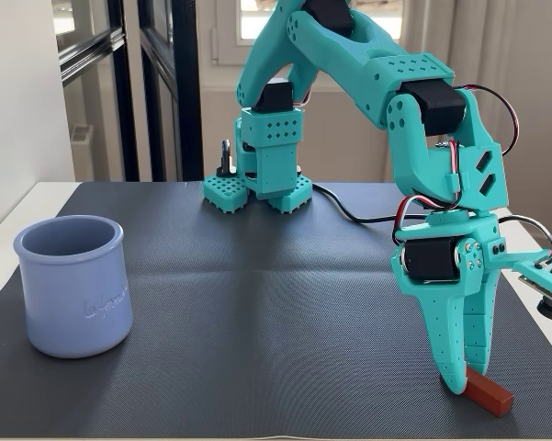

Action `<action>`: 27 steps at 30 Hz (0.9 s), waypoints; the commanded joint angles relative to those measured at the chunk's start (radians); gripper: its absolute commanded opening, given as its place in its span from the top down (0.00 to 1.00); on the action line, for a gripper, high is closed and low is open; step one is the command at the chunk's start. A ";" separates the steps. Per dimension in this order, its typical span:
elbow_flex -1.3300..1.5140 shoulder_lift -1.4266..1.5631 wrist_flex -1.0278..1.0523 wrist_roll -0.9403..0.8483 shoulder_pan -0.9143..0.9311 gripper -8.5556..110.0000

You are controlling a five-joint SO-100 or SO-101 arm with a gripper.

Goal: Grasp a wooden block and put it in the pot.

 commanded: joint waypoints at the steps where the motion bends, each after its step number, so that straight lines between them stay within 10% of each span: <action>1: -0.009 -0.003 0.000 -0.003 -0.005 0.86; 27: 0.249 0.540 0.003 -0.210 0.244 0.91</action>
